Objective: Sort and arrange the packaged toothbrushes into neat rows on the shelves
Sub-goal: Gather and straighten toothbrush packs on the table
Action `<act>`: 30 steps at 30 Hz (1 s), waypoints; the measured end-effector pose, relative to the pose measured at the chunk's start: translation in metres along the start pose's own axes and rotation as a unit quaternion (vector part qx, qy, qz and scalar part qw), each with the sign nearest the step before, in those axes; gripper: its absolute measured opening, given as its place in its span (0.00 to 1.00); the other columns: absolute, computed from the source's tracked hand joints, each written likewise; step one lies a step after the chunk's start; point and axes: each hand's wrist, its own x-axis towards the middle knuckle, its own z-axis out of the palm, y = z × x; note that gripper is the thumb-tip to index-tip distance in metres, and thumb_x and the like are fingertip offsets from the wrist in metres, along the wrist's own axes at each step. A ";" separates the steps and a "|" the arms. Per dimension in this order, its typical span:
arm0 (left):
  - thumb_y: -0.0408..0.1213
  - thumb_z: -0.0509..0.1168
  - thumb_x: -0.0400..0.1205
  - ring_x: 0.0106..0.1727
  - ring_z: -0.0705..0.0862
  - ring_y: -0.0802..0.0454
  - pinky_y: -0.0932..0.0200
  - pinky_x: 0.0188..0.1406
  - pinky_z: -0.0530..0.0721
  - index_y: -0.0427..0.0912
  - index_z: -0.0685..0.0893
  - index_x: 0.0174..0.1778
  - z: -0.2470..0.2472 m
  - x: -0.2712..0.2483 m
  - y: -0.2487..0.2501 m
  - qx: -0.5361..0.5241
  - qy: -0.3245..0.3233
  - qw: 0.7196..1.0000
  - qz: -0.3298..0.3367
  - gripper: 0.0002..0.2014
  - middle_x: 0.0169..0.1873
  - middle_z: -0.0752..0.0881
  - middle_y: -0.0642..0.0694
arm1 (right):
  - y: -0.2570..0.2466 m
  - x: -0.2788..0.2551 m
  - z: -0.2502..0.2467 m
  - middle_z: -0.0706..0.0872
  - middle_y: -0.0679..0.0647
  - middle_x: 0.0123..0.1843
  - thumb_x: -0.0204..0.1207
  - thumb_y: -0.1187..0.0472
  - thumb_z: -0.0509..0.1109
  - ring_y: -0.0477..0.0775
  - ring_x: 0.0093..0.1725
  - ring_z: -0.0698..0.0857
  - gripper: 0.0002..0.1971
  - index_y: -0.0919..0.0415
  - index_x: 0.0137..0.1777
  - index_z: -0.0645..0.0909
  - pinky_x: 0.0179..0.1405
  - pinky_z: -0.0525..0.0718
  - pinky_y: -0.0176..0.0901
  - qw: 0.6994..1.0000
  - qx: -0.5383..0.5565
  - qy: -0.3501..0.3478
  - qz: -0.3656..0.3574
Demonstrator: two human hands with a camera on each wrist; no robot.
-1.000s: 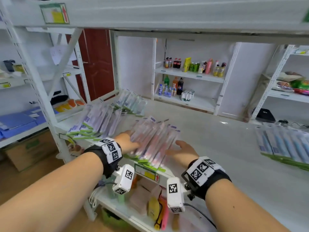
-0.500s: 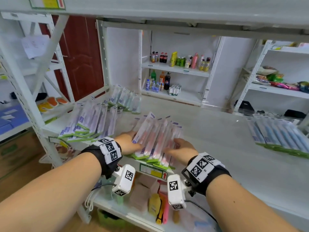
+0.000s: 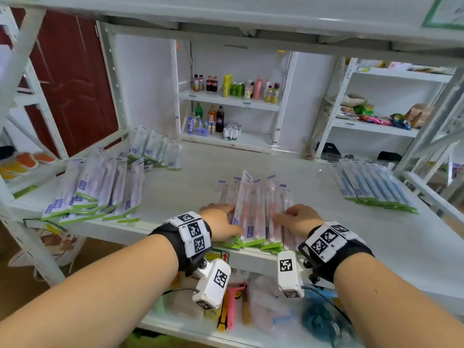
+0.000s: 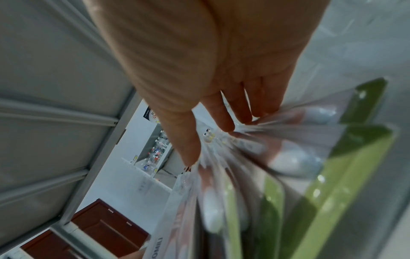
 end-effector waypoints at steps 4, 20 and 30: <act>0.61 0.66 0.71 0.62 0.80 0.45 0.51 0.64 0.79 0.61 0.73 0.70 0.008 0.005 0.016 0.006 -0.006 1.000 0.013 0.30 0.65 0.81 0.50 | 0.016 0.000 -0.012 0.82 0.52 0.42 0.72 0.45 0.73 0.49 0.38 0.78 0.21 0.61 0.55 0.80 0.31 0.70 0.38 0.999 -0.011 0.021 0.024; 0.49 0.68 0.76 0.40 0.84 0.45 0.59 0.35 0.79 0.41 0.84 0.43 -0.005 0.025 0.051 -0.017 -0.001 0.999 -0.035 0.13 0.40 0.85 0.44 | 0.008 -0.003 -0.014 0.86 0.56 0.36 0.68 0.45 0.75 0.55 0.38 0.86 0.20 0.63 0.45 0.83 0.37 0.82 0.42 0.998 -0.037 -0.026 0.050; 0.39 0.62 0.81 0.52 0.85 0.37 0.53 0.42 0.79 0.32 0.84 0.47 -0.011 0.022 0.055 -0.043 0.064 0.993 -0.093 0.12 0.50 0.86 0.32 | 0.012 -0.001 -0.032 0.78 0.54 0.23 0.73 0.51 0.71 0.53 0.24 0.76 0.18 0.62 0.27 0.76 0.27 0.74 0.38 0.997 0.053 -0.034 0.048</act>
